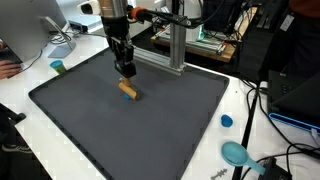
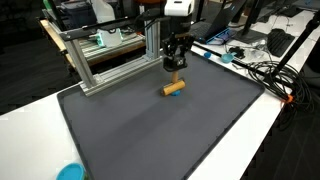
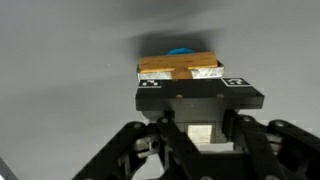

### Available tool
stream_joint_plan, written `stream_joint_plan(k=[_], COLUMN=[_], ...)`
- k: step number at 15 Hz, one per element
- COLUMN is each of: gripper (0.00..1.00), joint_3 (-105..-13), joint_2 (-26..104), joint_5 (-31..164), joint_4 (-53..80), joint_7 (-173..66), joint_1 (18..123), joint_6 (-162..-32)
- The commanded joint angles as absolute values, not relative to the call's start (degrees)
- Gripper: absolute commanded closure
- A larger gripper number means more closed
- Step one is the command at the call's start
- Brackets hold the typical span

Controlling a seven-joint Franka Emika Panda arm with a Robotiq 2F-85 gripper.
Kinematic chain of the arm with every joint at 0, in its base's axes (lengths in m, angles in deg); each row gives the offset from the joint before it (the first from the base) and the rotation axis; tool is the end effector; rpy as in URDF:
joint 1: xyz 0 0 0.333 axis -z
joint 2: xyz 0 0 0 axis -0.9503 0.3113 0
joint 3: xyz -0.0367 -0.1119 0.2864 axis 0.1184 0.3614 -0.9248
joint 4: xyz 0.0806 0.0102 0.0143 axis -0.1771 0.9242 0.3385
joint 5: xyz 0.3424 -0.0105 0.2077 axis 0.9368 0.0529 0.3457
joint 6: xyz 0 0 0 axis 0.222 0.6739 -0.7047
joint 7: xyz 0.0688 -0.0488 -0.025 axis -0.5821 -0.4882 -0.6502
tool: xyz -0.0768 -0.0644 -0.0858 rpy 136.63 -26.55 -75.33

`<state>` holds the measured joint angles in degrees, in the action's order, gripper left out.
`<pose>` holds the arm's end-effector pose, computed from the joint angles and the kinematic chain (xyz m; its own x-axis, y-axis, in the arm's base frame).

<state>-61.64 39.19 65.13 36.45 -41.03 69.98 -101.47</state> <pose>0.6160 0.0055 0.2811 0.9678 -0.2191 0.1235 -0.2246 -0.9739 0.0320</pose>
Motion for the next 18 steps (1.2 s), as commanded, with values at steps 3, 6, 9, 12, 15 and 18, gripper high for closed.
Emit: stream_joint_plan(k=[3, 6, 9, 12, 15, 18], gripper=[0.79, 0.79, 0.79, 0.79, 0.79, 0.79], joint_3=[-58.03, -57.06, -55.86, -54.99, -54.58, -54.34], joint_2=[42.98, 43.06, 43.32, 43.57, 43.77, 43.92], joint_5=[60.27, 59.58, 57.14, 55.31, 54.38, 54.04], joint_4=[35.67, 35.58, 35.18, 34.81, 34.51, 34.22], joint_7=[-33.33, -29.51, -25.14, -21.16, -17.69, -15.89], joint_1=[68.09, 67.47, 66.18, 65.34, 64.98, 64.94], joint_6=[-103.52, -104.38, -104.02, -102.80, -102.08, -100.47])
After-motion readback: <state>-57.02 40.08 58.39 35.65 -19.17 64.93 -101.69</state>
